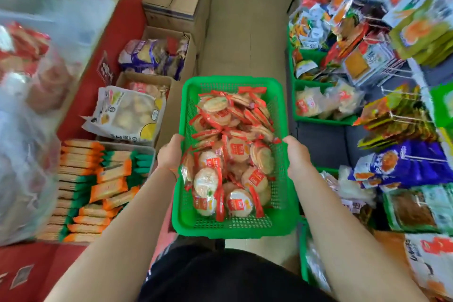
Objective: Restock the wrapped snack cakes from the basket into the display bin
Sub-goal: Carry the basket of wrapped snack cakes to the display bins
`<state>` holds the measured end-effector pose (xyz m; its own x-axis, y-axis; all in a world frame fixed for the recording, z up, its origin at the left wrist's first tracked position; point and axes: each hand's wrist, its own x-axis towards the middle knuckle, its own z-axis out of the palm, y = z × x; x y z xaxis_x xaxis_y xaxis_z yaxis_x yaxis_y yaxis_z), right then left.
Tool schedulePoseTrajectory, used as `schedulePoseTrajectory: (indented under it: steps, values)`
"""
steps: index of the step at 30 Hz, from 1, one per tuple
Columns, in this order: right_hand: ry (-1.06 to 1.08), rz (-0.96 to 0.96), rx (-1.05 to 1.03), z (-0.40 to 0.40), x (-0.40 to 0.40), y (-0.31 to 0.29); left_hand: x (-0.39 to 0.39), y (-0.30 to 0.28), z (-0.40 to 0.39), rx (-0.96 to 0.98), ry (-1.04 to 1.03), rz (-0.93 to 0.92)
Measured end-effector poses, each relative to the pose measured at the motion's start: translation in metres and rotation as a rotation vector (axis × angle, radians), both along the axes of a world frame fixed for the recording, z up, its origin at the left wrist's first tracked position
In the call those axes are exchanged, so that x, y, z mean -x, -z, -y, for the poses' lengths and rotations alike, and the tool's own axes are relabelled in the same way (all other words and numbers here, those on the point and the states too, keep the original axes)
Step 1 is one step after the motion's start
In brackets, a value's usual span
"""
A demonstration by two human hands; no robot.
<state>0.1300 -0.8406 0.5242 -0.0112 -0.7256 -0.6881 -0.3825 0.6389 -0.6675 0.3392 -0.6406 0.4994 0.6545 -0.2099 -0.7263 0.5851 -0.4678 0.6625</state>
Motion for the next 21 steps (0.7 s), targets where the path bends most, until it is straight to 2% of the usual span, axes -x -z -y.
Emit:
schedulePoseTrajectory:
  steps: [7, 12, 21]
  values:
    - [-0.105, 0.005, -0.035, 0.113, -0.114, -0.017, -0.109, -0.026, 0.107, -0.017, -0.016, 0.037]
    - [-0.216, 0.054, -0.042, 0.198, -0.204, -0.008, -0.182, -0.027, 0.169, -0.033, -0.122, 0.063]
    - [-0.686, 0.007, -0.047, 0.312, -0.388, 0.006, -0.283, -0.031, 0.234, -0.19, -0.426, 0.217]
